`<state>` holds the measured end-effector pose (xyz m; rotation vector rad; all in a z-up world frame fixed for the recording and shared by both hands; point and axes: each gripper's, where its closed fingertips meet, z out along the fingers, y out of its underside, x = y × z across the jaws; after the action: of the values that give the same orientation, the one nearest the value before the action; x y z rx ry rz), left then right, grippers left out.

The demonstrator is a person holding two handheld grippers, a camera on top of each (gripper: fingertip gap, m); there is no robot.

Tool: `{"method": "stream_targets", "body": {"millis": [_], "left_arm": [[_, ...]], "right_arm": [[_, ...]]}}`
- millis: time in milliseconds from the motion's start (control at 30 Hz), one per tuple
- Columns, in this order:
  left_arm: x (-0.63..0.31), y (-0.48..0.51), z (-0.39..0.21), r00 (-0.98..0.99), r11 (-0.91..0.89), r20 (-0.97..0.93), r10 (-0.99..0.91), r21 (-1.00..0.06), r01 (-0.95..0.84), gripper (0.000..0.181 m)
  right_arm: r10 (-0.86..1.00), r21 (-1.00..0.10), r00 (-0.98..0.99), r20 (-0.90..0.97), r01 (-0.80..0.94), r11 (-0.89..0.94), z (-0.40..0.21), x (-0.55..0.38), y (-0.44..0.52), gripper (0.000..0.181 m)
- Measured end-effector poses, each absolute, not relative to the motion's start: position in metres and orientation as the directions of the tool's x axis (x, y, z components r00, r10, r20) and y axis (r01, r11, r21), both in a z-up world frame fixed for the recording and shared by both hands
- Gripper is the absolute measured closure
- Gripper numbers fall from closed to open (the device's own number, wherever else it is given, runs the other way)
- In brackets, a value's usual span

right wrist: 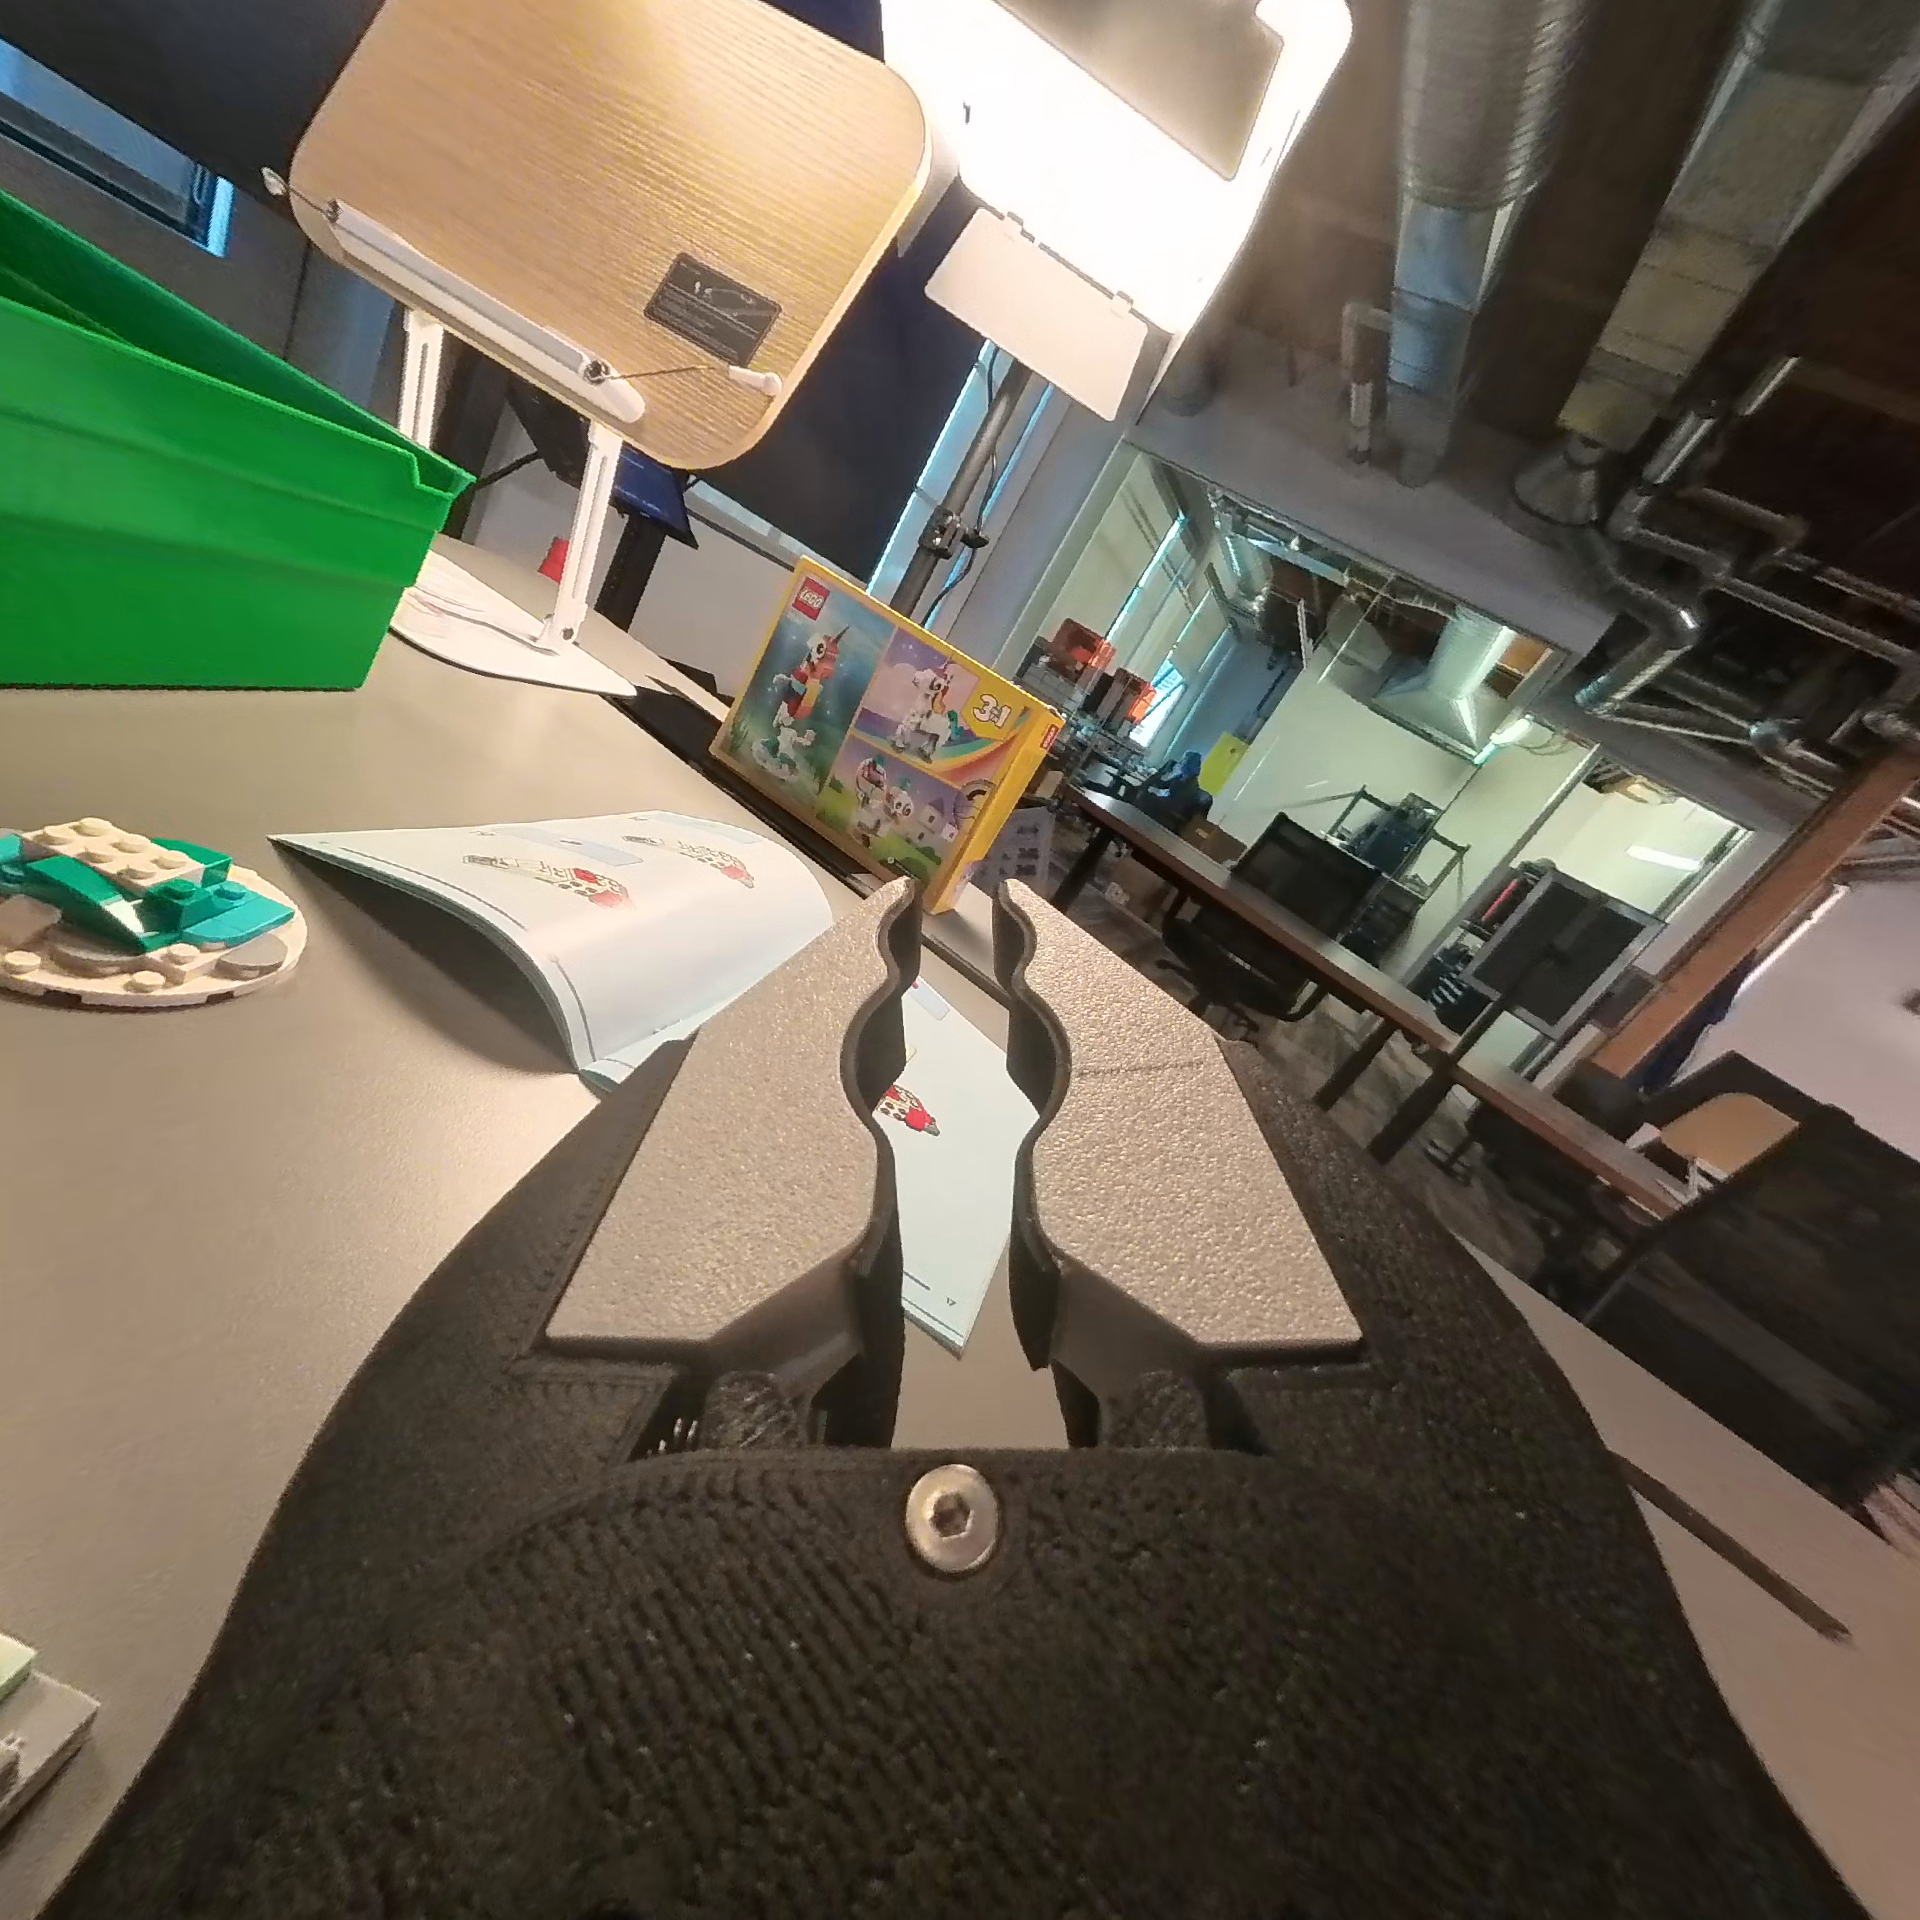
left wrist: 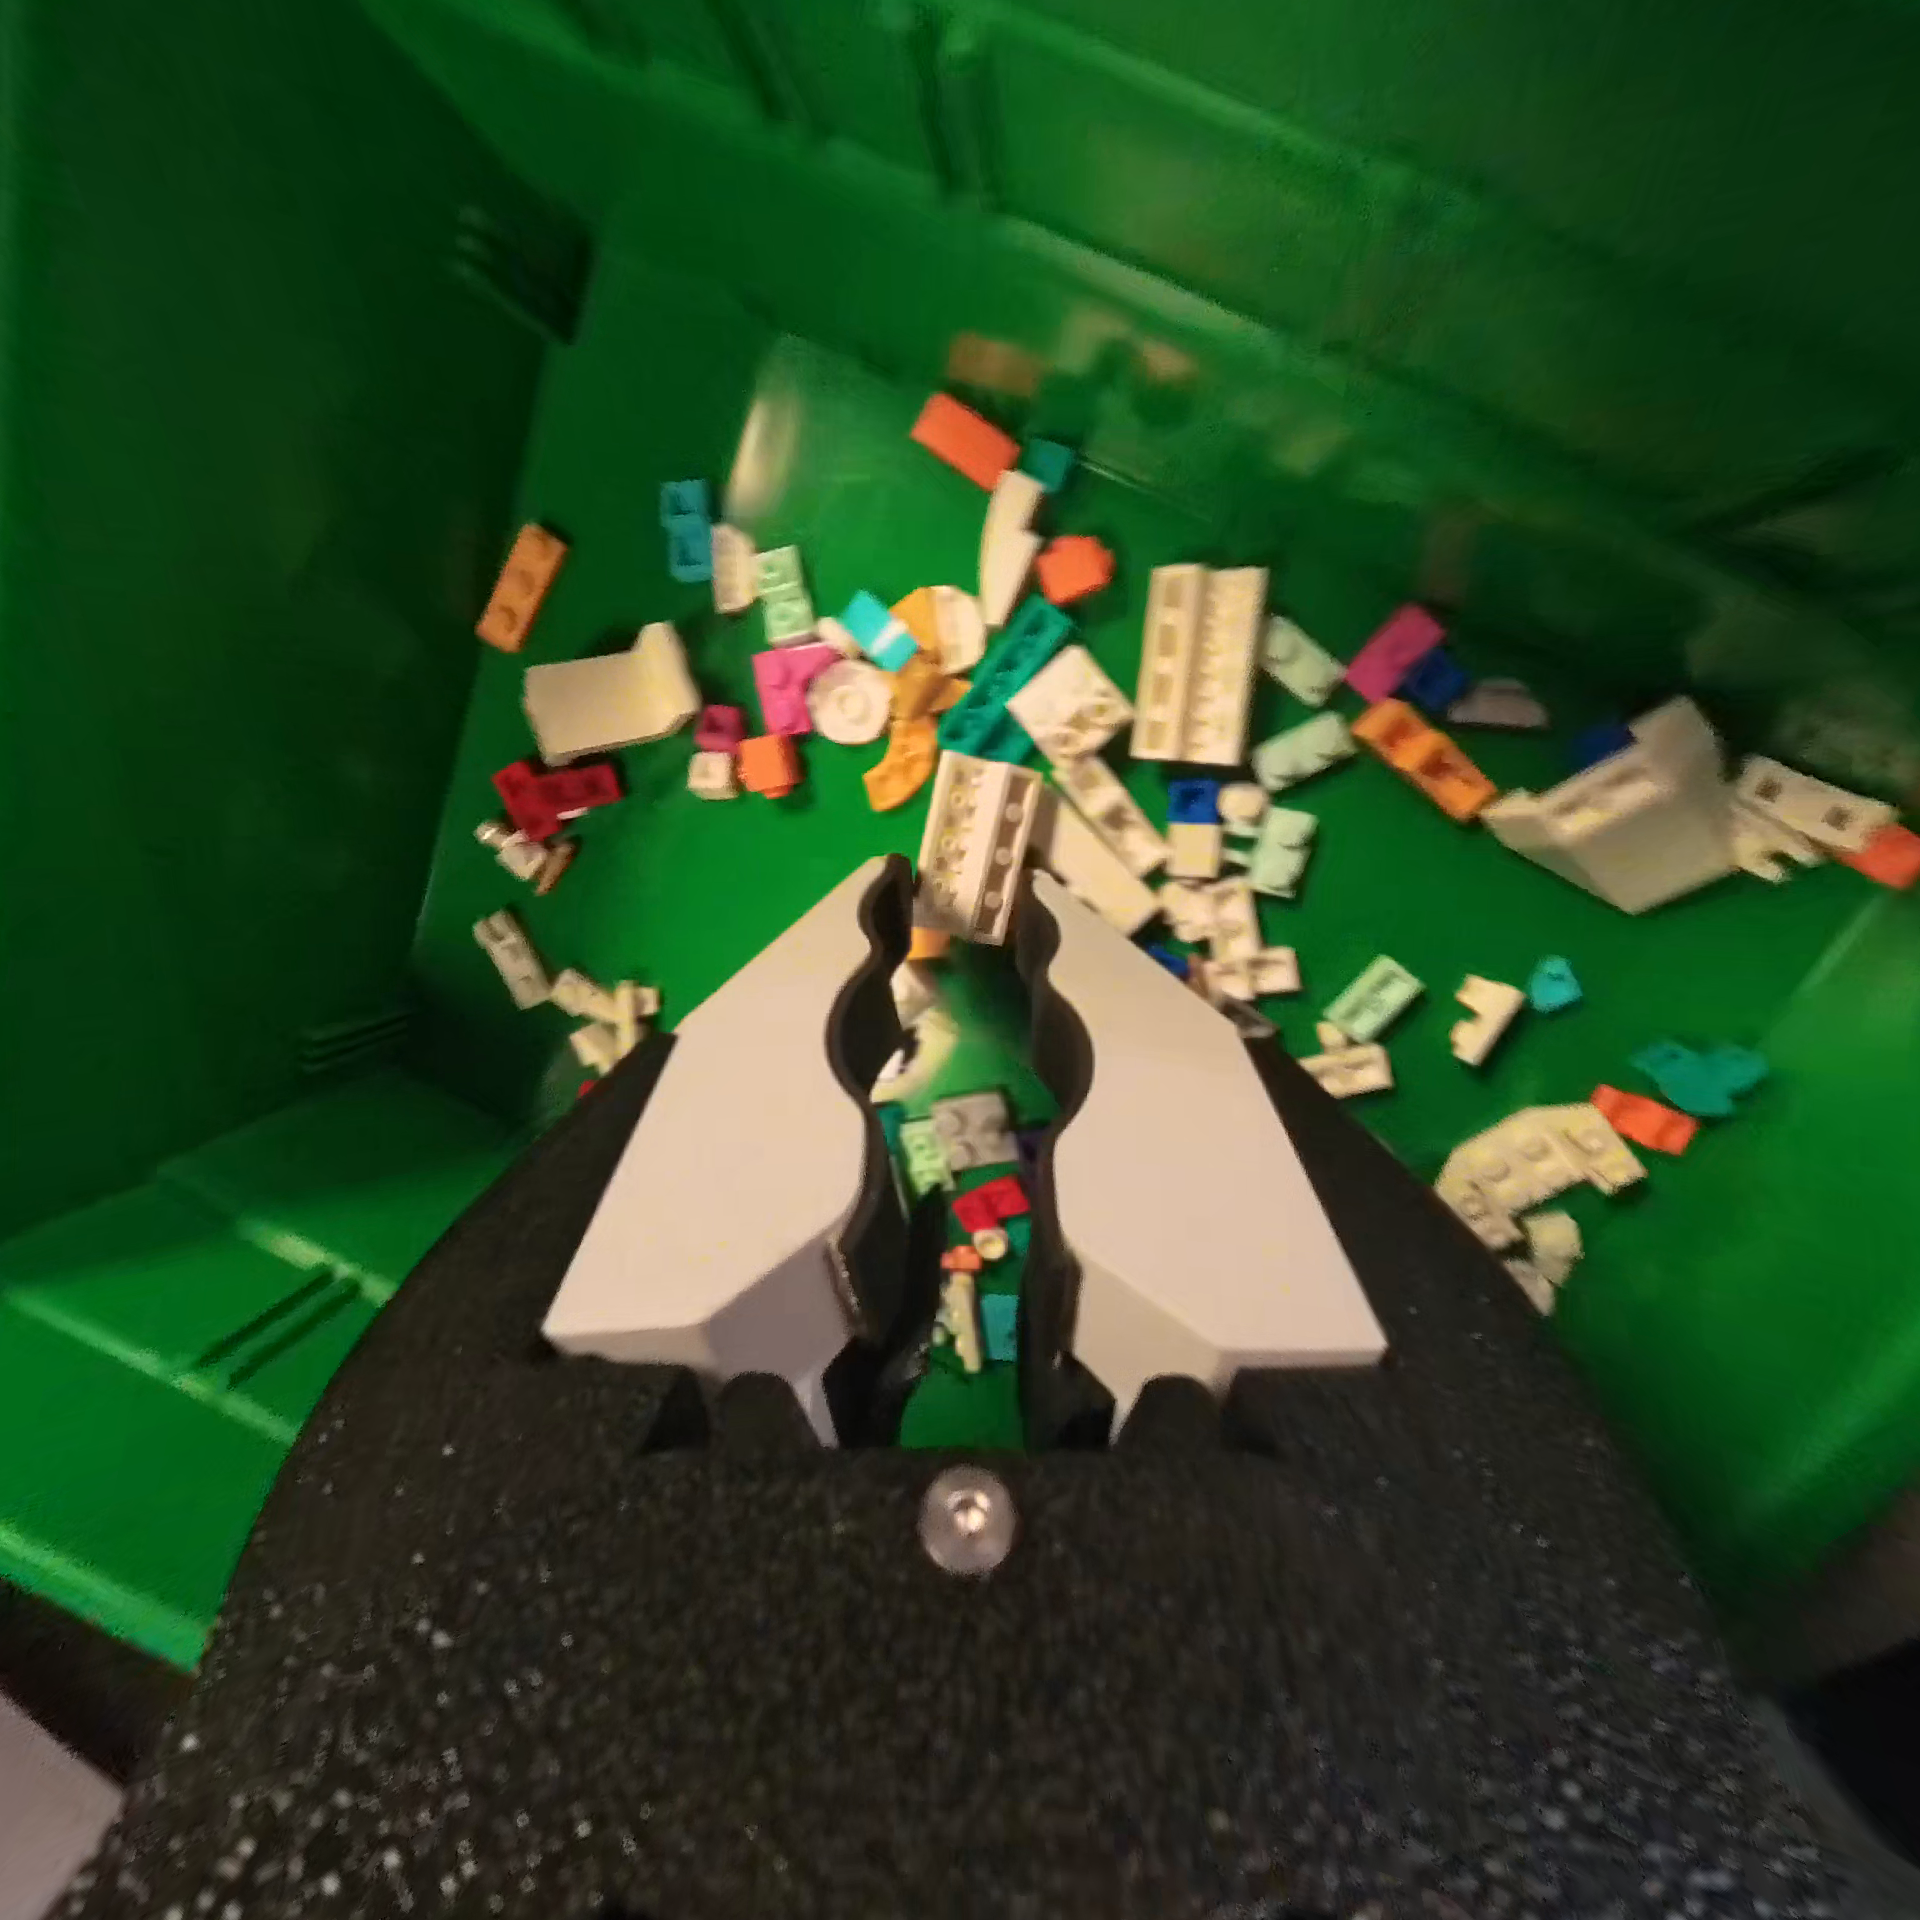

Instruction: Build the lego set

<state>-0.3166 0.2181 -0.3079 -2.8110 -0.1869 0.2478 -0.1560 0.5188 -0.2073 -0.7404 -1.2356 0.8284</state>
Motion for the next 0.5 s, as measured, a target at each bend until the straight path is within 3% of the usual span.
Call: {"method": "stream_targets", "body": {"millis": [133,300,500], "left_arm": [[-0.339,0.215,-0.300,0.936,-0.913,-0.204,0.288,-0.354,0.204,0.128],[-0.343,0.205,-0.274,0.912,-0.889,-0.229,0.341,-0.395,0.233,0.124],[-0.360,0.190,-0.225,0.851,-0.850,-0.320,0.416,-0.469,0.239,0.132]], "right_arm": [[0.860,-0.850,0.125,0.495,-0.137,0.509,-0.207,-0.156,0.519,0.170],[0.864,-0.853,0.123,0.489,-0.142,0.503,-0.206,-0.156,0.519,0.170],[0.866,-0.855,0.125,0.485,-0.144,0.499,-0.206,-0.155,0.520,0.170]]}}
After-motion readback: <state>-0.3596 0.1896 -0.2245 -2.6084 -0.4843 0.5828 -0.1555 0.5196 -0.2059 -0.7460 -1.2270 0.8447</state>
